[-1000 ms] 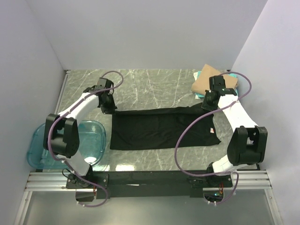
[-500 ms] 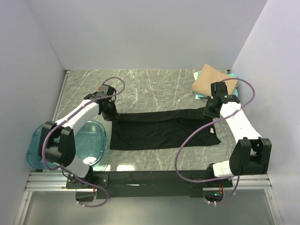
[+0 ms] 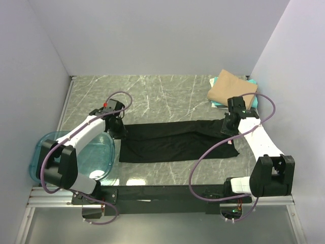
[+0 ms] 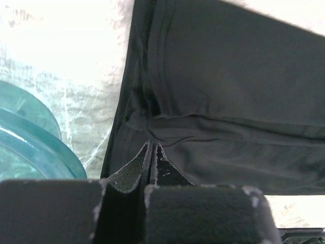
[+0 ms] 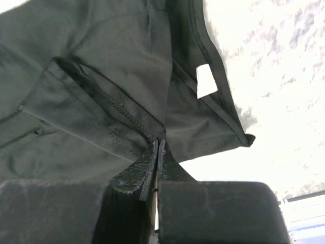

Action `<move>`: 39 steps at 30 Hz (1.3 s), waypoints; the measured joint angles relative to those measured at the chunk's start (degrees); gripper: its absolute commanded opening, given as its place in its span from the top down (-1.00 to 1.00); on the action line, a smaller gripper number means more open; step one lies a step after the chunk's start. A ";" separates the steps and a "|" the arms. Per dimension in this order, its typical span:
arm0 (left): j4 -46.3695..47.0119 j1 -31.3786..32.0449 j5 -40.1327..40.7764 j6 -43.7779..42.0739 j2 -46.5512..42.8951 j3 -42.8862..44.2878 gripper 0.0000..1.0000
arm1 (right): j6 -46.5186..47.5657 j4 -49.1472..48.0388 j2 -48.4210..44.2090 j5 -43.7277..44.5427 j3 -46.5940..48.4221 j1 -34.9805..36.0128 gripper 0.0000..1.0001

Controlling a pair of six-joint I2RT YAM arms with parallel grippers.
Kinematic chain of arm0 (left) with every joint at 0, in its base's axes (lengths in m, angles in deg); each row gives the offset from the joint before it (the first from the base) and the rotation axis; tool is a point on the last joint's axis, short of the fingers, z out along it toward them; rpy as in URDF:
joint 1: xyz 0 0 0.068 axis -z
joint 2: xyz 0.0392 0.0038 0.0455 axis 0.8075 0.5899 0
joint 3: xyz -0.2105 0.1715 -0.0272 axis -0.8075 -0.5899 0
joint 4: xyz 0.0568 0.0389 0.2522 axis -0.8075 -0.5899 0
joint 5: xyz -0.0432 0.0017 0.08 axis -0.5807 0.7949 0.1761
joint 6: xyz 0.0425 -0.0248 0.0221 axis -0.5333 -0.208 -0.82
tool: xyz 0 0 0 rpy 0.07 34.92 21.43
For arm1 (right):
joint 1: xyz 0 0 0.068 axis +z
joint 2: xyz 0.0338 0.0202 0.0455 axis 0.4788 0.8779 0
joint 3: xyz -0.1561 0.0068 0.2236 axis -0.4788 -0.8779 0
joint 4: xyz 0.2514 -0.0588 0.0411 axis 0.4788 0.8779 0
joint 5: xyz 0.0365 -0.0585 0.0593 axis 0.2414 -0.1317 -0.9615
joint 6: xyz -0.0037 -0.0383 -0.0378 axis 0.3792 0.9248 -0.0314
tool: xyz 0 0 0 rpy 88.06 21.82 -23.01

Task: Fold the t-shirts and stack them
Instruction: Fold the tshirt

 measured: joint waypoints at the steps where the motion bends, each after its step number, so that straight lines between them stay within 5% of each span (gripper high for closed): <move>1: -0.09 0.02 0.02 0.20 0.00 -0.28 0.87 | -0.07 -0.02 0.00 0.07 -0.31 0.00 1.00; 3: -0.28 0.13 0.09 0.46 0.00 -0.70 0.51 | -0.28 0.39 0.07 0.35 -0.63 0.00 0.91; 6: -0.57 0.42 0.42 1.46 -0.02 -0.83 0.22 | -0.79 1.07 0.07 1.05 -0.59 0.00 0.33; 8: -0.63 0.61 0.50 1.90 -0.31 -0.83 0.15 | -0.96 1.90 0.09 1.36 -0.39 0.00 0.16; 9: -0.66 0.70 0.50 1.95 -0.44 -0.79 0.14 | -0.96 2.47 0.09 1.49 -0.17 0.00 -0.14; 11: -0.79 1.01 0.50 1.95 -0.52 -0.37 0.14 | -0.98 3.32 0.09 1.70 0.55 0.02 -0.26; 23: 1.53 3.98 -1.07 2.01 7.89 9.51 0.15 | -0.72 -2.60 8.85 -5.64 7.41 2.58 -0.07; 39: 4.92 3.96 -5.31 3.32 17.31 11.67 0.15 | -0.15 -10.19 26.05 -11.78 10.95 3.56 -0.01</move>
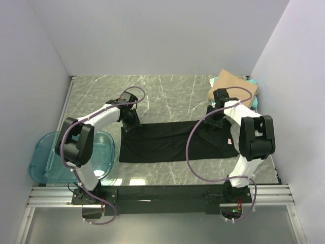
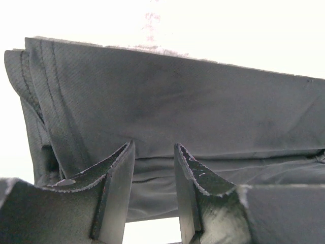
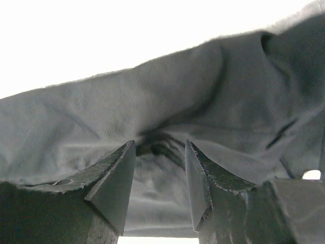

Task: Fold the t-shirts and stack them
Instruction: Fold the tshirt

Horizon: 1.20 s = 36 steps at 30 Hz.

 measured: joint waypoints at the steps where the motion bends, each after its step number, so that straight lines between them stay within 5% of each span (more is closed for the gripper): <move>1: 0.11 0.00 0.00 -0.02 0.15 0.13 0.15 | 0.00 -0.15 0.61 -0.13 0.31 0.00 -0.01; 20: 0.85 0.00 -0.31 -0.07 2.69 0.20 0.15 | 0.46 -0.63 3.43 -2.08 1.75 0.44 0.64; 24: 1.51 0.00 -0.42 -0.07 2.69 0.20 0.16 | 0.66 -0.37 3.43 -2.27 1.75 0.63 0.99; 36: 2.58 0.00 -0.94 -2.16 2.69 -1.49 0.16 | -0.74 2.64 1.46 -3.61 1.05 2.47 1.00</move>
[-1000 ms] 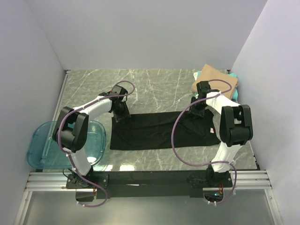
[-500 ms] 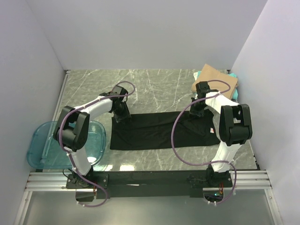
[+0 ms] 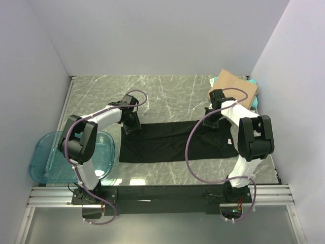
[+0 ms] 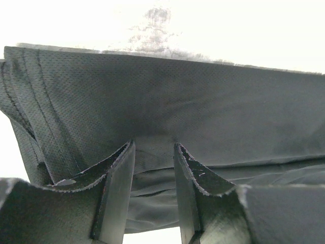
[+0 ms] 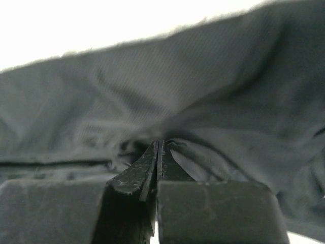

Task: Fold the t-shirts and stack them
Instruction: Fold the tshirt

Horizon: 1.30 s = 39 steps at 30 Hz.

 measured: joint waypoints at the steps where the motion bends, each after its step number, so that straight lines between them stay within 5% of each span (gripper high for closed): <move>1: 0.00 0.00 -0.11 -0.37 0.00 -0.07 0.16 | -0.44 0.22 -0.83 0.11 -0.44 0.55 1.00; 20: 0.20 0.00 -2.43 -8.44 0.00 -1.01 0.16 | -14.38 4.79 -9.25 7.28 -7.02 13.70 0.98; 28: 0.00 -0.02 -2.43 -11.30 0.00 -1.01 0.17 | -20.50 6.80 -11.74 10.36 -7.98 18.86 0.29; 39: 0.11 -1.07 -2.97 -13.03 0.07 -1.01 0.17 | -24.09 8.59 -18.08 13.94 -8.00 20.15 0.07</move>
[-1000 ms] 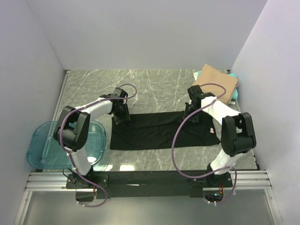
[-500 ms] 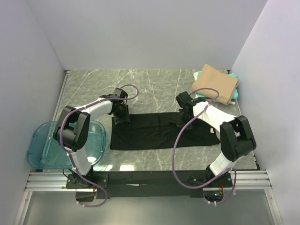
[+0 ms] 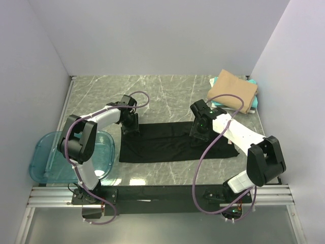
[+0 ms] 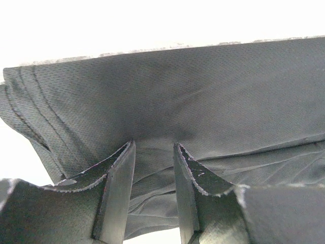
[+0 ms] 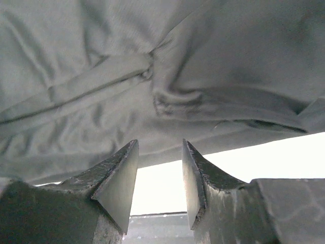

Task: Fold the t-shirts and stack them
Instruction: Fold the tshirt

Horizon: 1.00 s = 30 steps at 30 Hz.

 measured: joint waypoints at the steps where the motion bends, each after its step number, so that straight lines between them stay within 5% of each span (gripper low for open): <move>1: -0.02 -0.15 -0.02 -0.02 0.00 0.00 0.17 | 0.04 -0.02 0.13 0.35 0.00 -0.33 0.07; 13: -0.04 -1.73 -0.02 -0.44 0.00 -0.07 0.17 | 3.08 -5.25 2.29 2.29 -3.15 -9.81 0.07; 30: 0.33 -3.34 -0.94 -1.44 0.00 -0.90 0.17 | 2.75 -6.99 0.85 -0.79 -12.98 -10.23 0.10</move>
